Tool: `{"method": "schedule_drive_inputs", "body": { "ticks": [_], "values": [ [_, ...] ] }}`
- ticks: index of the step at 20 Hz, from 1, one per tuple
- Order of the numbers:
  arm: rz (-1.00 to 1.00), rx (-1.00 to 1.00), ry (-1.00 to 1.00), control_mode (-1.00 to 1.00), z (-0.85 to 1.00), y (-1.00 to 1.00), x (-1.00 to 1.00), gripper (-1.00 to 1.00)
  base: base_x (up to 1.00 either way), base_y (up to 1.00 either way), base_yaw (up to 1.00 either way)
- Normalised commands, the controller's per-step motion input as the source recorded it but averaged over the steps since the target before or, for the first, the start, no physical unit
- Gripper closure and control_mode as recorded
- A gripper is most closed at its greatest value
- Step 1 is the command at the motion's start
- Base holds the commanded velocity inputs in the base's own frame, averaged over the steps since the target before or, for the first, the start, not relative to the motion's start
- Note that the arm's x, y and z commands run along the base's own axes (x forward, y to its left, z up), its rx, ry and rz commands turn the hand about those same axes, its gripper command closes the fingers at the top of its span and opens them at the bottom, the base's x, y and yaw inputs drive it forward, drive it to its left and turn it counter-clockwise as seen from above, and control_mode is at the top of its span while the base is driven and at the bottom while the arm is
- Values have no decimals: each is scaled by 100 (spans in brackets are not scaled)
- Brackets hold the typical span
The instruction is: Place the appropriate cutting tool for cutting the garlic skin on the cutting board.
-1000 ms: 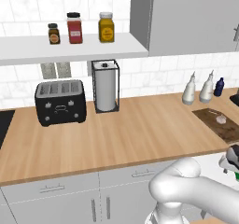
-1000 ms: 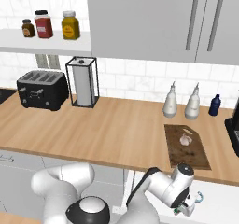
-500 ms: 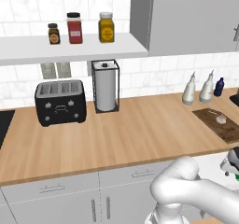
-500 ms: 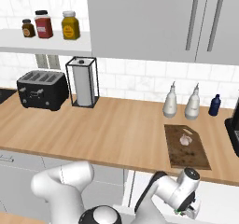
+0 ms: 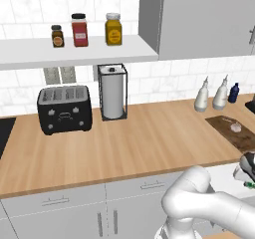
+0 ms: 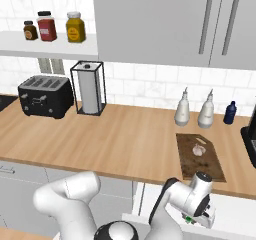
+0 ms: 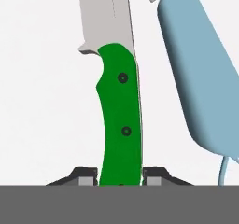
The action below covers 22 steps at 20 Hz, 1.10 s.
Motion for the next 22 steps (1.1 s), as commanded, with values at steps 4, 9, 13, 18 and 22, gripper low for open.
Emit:
{"method": "schedule_drive_inputs", "body": {
  "ticks": [4,9,13,18,22],
  "values": [
    [0,0,1,-100,-11,-7,-38,100,0,0,0],
    [0,2,3,-100,-33,-16,-70,100,0,0,0],
    [0,4,0,-100,-13,-21,-82,100,0,0,0],
    [0,2,-1,-100,84,-7,-30,100,0,0,0],
    [0,0,0,-100,73,0,-79,100,0,0,0]
  ]
}}
